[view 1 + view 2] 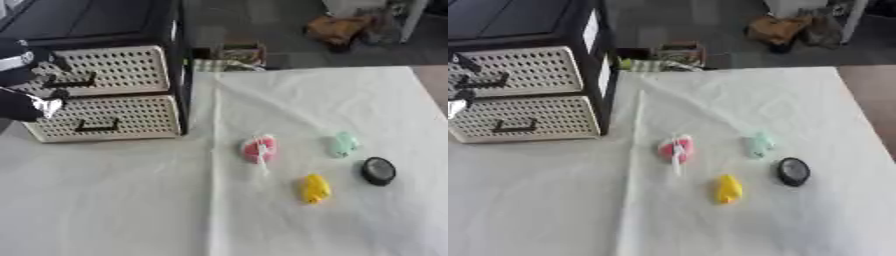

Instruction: Pick up objects from table and place into drawer.

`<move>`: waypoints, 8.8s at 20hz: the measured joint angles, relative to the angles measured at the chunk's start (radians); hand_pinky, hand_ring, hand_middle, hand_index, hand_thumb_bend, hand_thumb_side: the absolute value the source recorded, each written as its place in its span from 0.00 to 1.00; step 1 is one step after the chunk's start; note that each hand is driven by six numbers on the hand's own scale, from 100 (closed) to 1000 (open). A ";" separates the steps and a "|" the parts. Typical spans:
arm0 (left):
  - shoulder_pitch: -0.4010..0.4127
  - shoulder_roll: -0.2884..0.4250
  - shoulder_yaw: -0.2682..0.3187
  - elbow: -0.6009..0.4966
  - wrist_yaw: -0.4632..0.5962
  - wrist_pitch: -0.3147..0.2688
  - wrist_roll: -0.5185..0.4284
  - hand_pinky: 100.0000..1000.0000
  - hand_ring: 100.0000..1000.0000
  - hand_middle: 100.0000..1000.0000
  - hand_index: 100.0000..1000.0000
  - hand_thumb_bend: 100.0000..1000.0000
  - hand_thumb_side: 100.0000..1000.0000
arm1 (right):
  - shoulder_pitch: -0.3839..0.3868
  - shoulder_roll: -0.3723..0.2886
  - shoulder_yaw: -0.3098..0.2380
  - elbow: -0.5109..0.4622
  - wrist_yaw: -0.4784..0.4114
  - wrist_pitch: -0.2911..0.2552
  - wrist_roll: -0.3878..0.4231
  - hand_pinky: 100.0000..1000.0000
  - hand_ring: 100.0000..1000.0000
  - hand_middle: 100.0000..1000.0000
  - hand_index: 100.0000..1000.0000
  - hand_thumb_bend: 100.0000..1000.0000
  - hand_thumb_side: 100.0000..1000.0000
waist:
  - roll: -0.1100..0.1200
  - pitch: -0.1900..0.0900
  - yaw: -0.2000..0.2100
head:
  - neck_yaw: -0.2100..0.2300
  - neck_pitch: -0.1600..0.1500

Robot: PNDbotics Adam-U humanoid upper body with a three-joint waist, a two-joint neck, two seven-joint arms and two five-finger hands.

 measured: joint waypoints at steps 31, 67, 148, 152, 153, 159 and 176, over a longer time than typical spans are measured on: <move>0.010 -0.022 -0.017 0.042 -0.130 -0.097 -0.039 0.00 0.00 0.00 0.83 0.01 0.34 | -0.003 0.000 -0.001 0.000 -0.003 -0.004 -0.003 0.67 0.55 0.31 0.70 0.39 0.72 | -0.001 0.008 -0.008 | 0.005 -0.007; 0.232 0.078 0.036 -0.182 0.041 -0.021 0.035 0.00 0.00 0.00 0.76 0.01 0.34 | -0.002 0.008 -0.011 0.000 -0.003 -0.005 -0.006 0.68 0.55 0.32 0.70 0.39 0.72 | -0.021 0.003 0.016 | 0.003 -0.005; 0.380 0.163 0.152 -0.322 0.217 -0.133 0.137 0.00 0.00 0.00 0.89 0.01 0.34 | -0.001 0.018 -0.019 0.000 -0.005 -0.001 -0.026 0.68 0.56 0.33 0.70 0.39 0.72 | -0.050 -0.039 0.055 | -0.003 0.021; 0.370 0.162 0.186 -0.322 0.292 -0.184 0.170 0.00 0.00 0.00 0.87 0.01 0.34 | 0.003 0.018 -0.020 0.000 -0.004 -0.001 -0.031 0.68 0.56 0.33 0.71 0.39 0.72 | -0.050 -0.048 0.059 | -0.010 0.024; 0.365 0.160 0.196 -0.322 0.317 -0.199 0.183 0.00 0.00 0.00 0.86 0.01 0.34 | 0.003 0.018 -0.020 0.000 -0.004 -0.002 -0.033 0.68 0.56 0.33 0.71 0.39 0.72 | -0.050 -0.050 0.060 | -0.011 0.027; 0.334 0.111 0.243 -0.322 0.487 -0.269 0.307 0.00 0.00 0.00 0.80 0.00 0.28 | 0.001 0.010 -0.019 0.000 -0.002 -0.003 -0.046 0.69 0.57 0.34 0.71 0.38 0.75 | -0.051 -0.064 0.065 | -0.018 0.032; 0.371 -0.182 0.238 -0.321 0.858 -0.596 0.889 0.00 0.00 0.00 0.82 0.00 0.51 | -0.044 -0.120 -0.006 0.000 0.059 0.031 -0.091 0.70 0.59 0.35 0.73 0.35 1.00 | -0.065 -0.067 0.064 | -0.045 0.040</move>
